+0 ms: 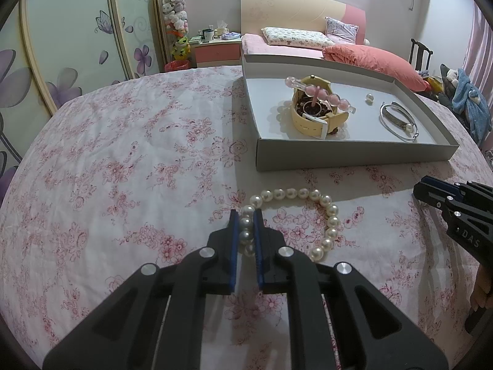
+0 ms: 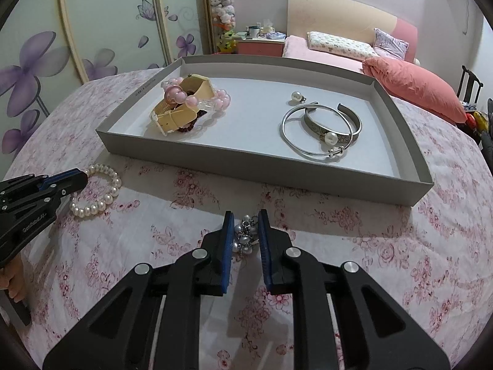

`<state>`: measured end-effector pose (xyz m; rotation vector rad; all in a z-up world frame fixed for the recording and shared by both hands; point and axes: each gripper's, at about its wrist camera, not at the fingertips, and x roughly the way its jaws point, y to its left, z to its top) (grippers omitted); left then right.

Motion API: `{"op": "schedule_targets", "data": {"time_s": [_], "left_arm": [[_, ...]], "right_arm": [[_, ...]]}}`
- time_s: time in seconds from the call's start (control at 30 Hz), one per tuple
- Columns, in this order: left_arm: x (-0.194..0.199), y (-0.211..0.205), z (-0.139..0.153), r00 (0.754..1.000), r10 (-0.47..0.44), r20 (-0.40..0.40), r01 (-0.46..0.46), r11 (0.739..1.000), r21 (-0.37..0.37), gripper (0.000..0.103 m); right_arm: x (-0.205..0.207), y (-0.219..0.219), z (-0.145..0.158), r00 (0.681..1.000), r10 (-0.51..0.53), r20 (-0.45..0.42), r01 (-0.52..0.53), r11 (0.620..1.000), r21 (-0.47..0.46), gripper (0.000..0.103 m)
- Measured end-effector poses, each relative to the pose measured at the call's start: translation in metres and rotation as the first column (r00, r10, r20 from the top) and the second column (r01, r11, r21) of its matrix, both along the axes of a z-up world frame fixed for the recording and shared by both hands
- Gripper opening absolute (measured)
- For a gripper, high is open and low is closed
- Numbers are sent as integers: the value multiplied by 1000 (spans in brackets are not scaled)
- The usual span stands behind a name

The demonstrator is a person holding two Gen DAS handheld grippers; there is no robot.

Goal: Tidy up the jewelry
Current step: 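Grasp the silver dangling earrings with the right tool, then drop the pearl bracelet onto the watch with left tool while right tool drops the earrings in the tray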

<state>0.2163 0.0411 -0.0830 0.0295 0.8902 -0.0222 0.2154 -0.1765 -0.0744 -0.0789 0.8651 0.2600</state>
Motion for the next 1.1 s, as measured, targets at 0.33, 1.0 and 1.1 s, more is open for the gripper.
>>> {"op": "schedule_targets", "data": {"time_s": [0.33, 1.0, 1.1], "left_arm": [[1, -3, -1, 1000, 1, 0, -1, 1000, 8, 11], [-48, -8, 6, 996, -74, 41, 79, 989, -122, 10], [-57, -7, 17, 993, -83, 83, 96, 982, -166, 10]], "right_arm": [[-1, -1, 0, 1000, 1, -1, -1, 1000, 4, 16], [-66, -39, 7, 1000, 21, 4, -21, 982, 188, 13], [-66, -46, 15, 999, 3, 39, -11, 977, 214, 10]]}}
